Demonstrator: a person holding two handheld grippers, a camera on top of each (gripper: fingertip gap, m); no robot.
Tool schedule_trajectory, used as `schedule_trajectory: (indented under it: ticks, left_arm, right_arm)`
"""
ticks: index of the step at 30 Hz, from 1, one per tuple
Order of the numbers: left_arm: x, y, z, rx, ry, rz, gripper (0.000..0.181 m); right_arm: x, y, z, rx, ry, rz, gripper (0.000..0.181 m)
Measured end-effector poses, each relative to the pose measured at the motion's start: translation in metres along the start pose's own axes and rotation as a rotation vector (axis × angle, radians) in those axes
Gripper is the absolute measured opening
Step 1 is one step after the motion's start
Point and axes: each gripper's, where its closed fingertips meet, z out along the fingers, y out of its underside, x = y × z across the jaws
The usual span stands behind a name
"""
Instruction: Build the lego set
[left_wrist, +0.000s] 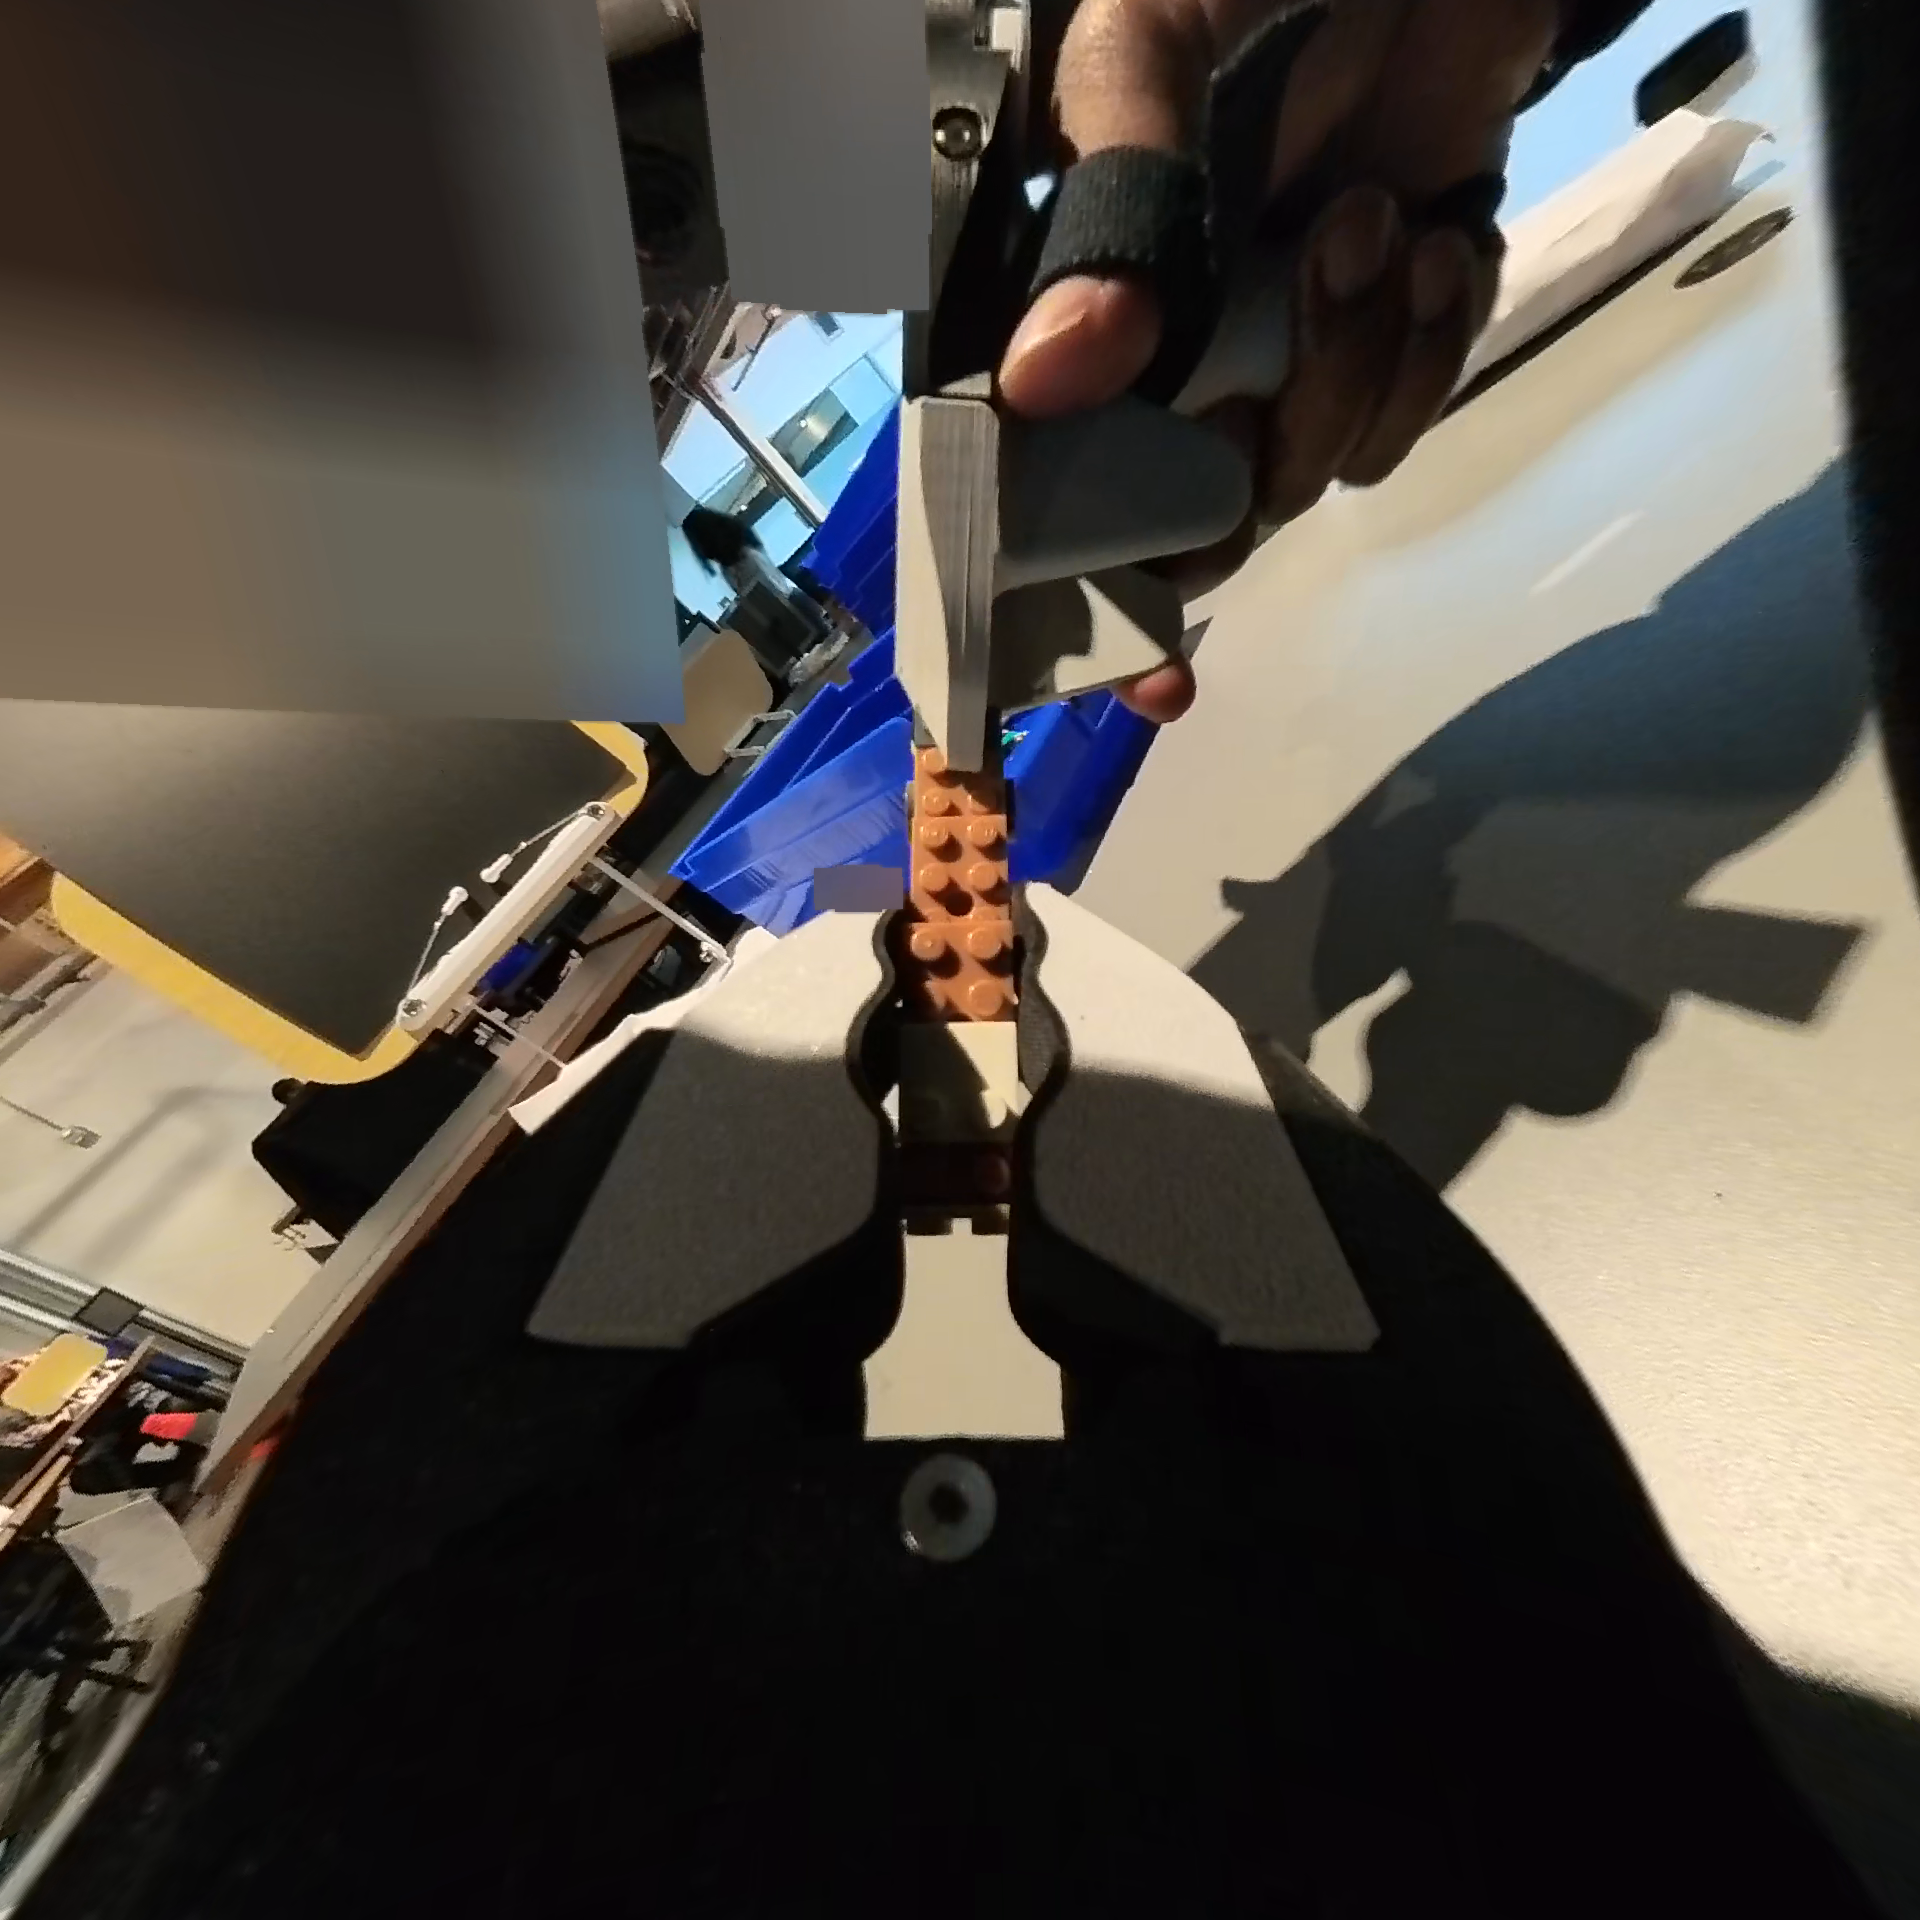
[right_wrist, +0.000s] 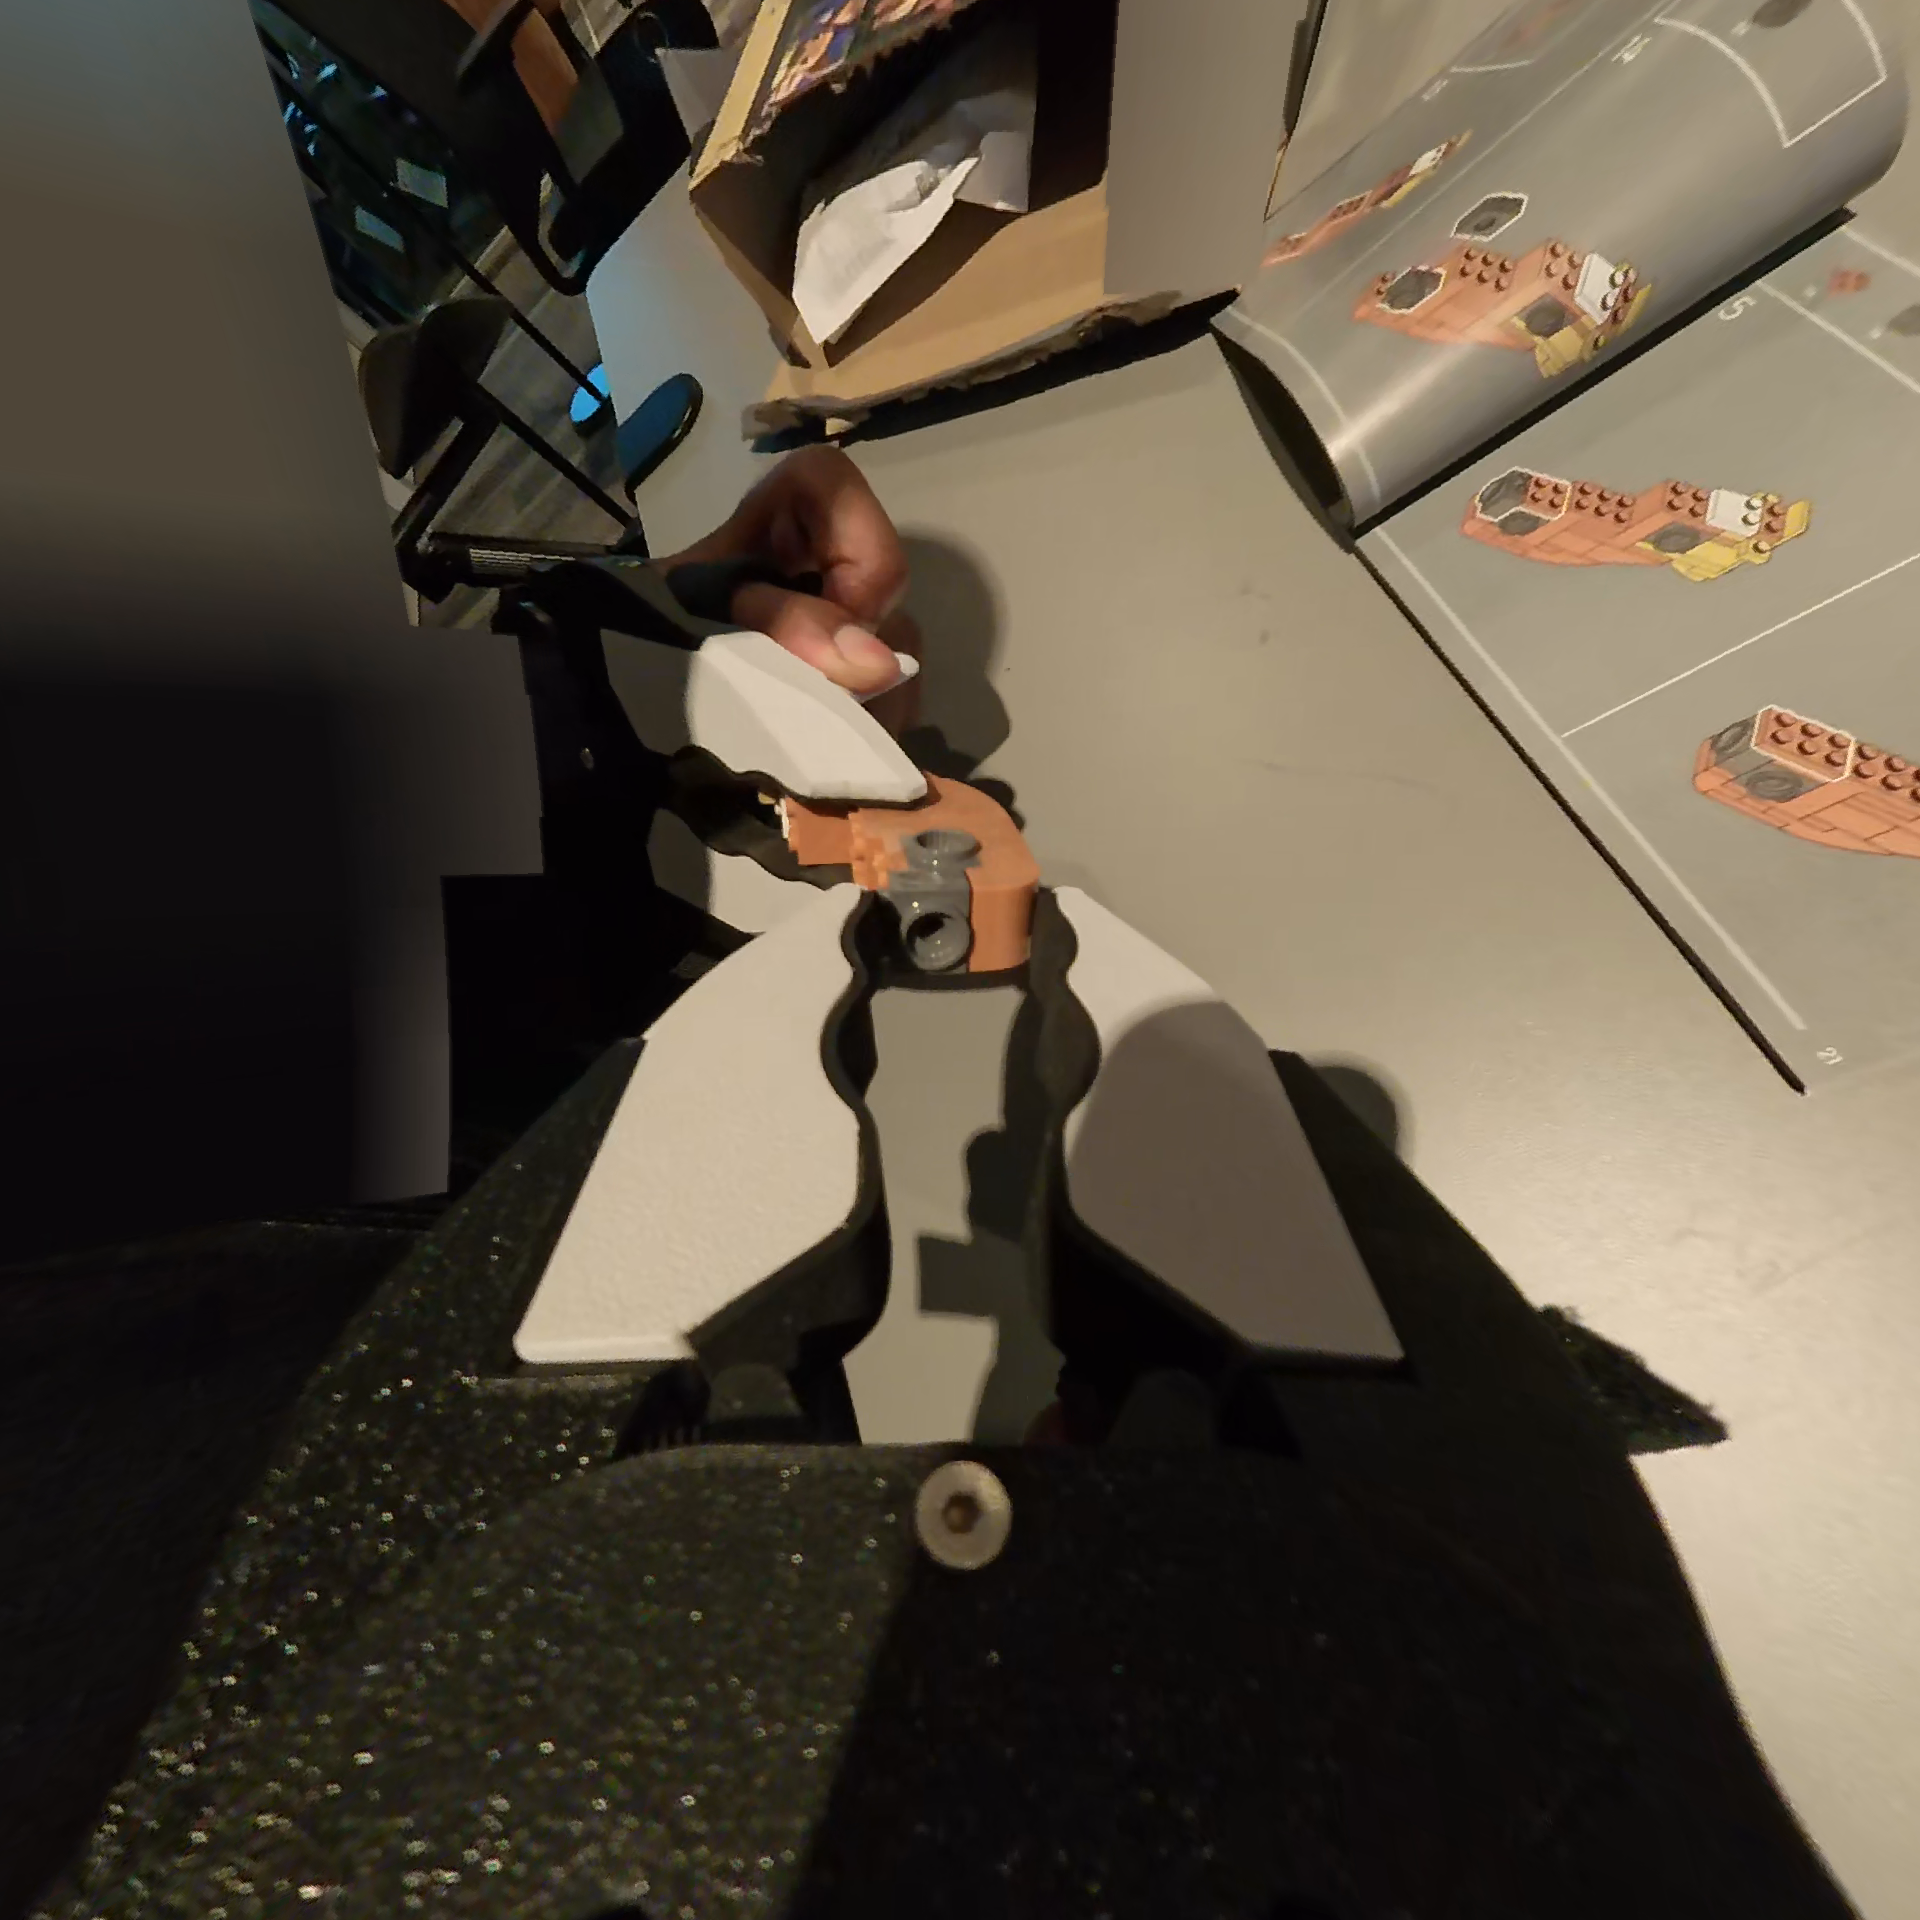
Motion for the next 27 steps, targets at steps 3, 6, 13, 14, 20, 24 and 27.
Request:
schedule_trajectory:
  ticks: [3,6,13,14,20,24,27]
  left_arm:
    - [0.002,-0.001,-0.001,0.012,0.002,0.023,0.017]
    - [0.001,-0.002,-0.002,0.017,-0.008,0.032,0.017]
    - [0.001,-0.005,-0.001,0.039,-0.013,0.036,0.017]
    - [0.002,-0.005,-0.001,0.043,-0.012,0.039,0.017]
    - [0.000,-0.004,-0.002,0.044,-0.020,0.053,0.017]
    - [0.001,-0.004,-0.002,0.043,-0.020,0.065,0.017]
    - [0.002,-0.005,-0.002,0.051,-0.017,0.072,0.017]
  right_arm:
    - [-0.002,0.002,0.000,-0.026,0.001,-0.016,0.028]
    - [-0.003,0.001,0.000,-0.012,0.002,-0.030,0.028]
    - [-0.006,0.001,0.001,0.015,-0.028,-0.055,0.041]
    - [-0.007,0.002,0.002,0.016,-0.039,-0.048,0.046]
    - [-0.002,-0.006,-0.006,0.056,-0.061,-0.018,0.049]
    - [-0.005,-0.007,-0.007,0.057,-0.092,-0.032,0.032]
    - [-0.007,-0.006,-0.008,0.046,-0.100,-0.069,0.028]
